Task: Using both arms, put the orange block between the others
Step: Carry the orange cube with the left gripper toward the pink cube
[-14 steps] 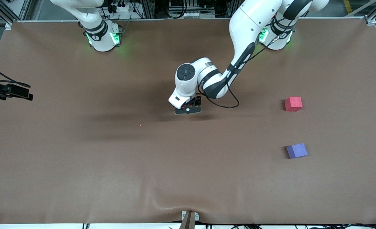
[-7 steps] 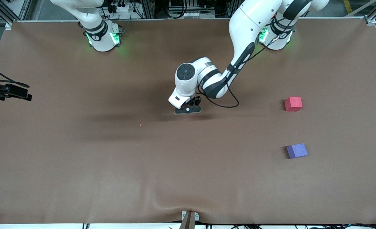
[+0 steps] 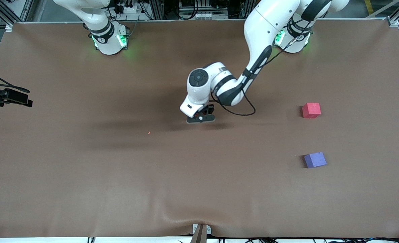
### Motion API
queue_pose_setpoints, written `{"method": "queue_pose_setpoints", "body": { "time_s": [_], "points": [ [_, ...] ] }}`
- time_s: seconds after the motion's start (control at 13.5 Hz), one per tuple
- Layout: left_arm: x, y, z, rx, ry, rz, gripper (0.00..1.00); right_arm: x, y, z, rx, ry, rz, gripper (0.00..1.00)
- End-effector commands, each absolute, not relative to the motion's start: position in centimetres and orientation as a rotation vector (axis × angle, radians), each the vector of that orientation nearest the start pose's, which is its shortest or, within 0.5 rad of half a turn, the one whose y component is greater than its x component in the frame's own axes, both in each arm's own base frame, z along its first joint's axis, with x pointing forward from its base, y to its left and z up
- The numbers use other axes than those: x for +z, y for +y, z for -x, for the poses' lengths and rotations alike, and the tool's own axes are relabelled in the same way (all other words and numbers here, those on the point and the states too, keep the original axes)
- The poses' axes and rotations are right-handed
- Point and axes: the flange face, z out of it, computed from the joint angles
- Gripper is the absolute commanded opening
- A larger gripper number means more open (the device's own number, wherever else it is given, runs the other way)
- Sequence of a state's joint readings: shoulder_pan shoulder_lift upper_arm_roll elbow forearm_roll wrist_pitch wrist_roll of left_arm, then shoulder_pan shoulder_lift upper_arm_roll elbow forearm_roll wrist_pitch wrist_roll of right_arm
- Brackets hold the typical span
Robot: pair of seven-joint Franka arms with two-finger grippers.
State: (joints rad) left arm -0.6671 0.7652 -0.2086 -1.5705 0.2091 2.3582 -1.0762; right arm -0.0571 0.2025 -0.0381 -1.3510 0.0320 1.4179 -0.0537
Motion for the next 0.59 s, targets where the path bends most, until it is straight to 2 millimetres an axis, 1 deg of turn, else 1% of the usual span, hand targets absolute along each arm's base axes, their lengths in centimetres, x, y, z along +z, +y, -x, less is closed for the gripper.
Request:
{"method": "queue_pose_setpoints", "body": {
  "time_s": [0.0, 0.07, 0.15, 0.22, 0.3, 0.44, 0.52],
  "points": [
    [23.8, -46.0, -53.6, -0.123, -0.200, 3.141, 0.00, 60.5, -5.1, -59.5, 0.188, 0.039, 3.096, 1.00],
    [24.9, -43.6, -55.2, -0.099, -0.141, 3.119, 0.00, 60.5, -5.1, -59.5, 0.188, 0.040, 3.098, 1.00],
    [25.9, -42.1, -56.3, -0.091, -0.111, 3.112, 0.00, 60.5, -5.1, -59.5, 0.188, 0.040, 3.098, 1.00],
    [27.0, -39.6, -57.8, -0.084, -0.118, 3.095, 0.00, 60.6, -5.2, -59.5, 0.186, 0.042, 3.098, 1.00],
    [27.6, -36.8, -59.2, -0.061, -0.098, 3.074, 0.00, 60.6, -5.2, -59.5, 0.186, 0.042, 3.098, 1.00],
    [28.1, -31.5, -61.3, -0.006, 0.069, 3.046, 0.00, 60.7, -5.0, -59.5, 0.183, 0.039, 3.097, 1.00],
    [29.3, -28.8, -62.1, 0.005, 0.103, 3.040, 0.00, 60.6, -4.9, -59.5, 0.186, 0.037, 3.097, 1.00]
  ]
}}
